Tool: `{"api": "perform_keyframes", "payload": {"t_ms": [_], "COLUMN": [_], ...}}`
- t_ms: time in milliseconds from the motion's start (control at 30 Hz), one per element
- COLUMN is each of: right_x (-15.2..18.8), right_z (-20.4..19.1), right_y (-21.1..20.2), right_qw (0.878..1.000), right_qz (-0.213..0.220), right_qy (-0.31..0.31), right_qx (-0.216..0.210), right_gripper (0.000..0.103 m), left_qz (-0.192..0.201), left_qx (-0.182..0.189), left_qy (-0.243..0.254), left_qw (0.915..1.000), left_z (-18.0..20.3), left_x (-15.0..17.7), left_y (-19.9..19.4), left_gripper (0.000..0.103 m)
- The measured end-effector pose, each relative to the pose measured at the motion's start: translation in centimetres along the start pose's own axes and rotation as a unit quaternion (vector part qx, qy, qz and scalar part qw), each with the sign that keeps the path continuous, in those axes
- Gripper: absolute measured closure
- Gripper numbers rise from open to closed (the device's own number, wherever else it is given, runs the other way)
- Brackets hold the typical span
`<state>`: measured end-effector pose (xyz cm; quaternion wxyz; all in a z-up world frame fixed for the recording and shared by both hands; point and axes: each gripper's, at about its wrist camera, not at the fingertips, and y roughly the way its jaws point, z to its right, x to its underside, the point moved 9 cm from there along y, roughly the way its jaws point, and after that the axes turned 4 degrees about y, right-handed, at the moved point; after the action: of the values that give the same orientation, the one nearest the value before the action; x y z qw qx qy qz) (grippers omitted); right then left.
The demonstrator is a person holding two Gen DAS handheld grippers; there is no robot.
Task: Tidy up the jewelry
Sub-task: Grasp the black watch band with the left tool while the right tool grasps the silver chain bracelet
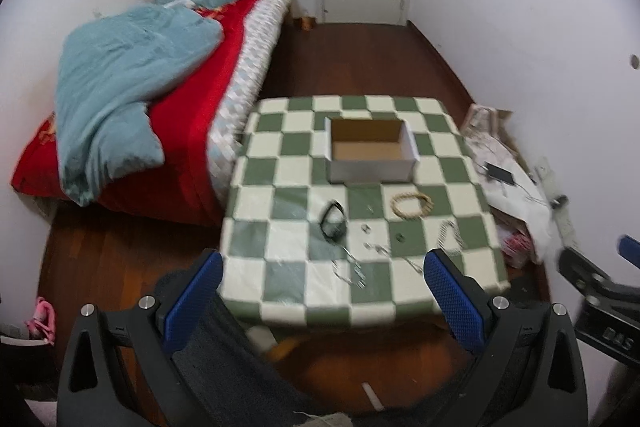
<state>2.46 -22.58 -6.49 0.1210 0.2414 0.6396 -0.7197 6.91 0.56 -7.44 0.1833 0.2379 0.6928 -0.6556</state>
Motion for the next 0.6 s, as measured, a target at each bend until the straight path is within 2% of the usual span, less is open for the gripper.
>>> {"api": "perform_keyframes", "payload": {"t_ms": [167,267,367,433,500,600], "right_x": [-2.1,-3.3,-4.1,-3.9,-3.5,-3.1], "right_z": [0.8,1.4,1.8,1.9,1.7,1.7], "right_y": [2.0,4.3,8.4,11.8,15.4,19.9], "right_qw": [1.000,0.999,0.999,0.997,0.993,0.990], "right_qz": [0.014,0.018,0.000,-0.032,-0.070,-0.096], "right_qy": [0.021,0.034,0.049,0.062,0.083,0.092], "right_qx": [0.002,0.006,0.001,-0.014,-0.041,-0.038], "right_gripper": [0.000,0.000,0.013,0.032,0.036,0.038], "left_qz": [0.011,-0.005,-0.042,-0.079,-0.109,-0.149], "left_qx": [-0.060,-0.080,-0.083,-0.098,-0.107,-0.108], "left_qy": [-0.001,0.002,-0.006,-0.007,-0.001,0.009], "left_qw": [0.9981,0.9968,0.9956,0.9920,0.9883,0.9828], "left_z": [-2.2,-2.8,-3.2,-3.7,-3.6,-3.4], "left_x": [-3.0,-3.3,-2.7,-1.7,-0.8,0.3], "left_y": [3.8,6.9,11.0,14.1,16.6,20.6], "left_gripper": [0.001,0.001,0.001,0.001,0.001,0.001]}}
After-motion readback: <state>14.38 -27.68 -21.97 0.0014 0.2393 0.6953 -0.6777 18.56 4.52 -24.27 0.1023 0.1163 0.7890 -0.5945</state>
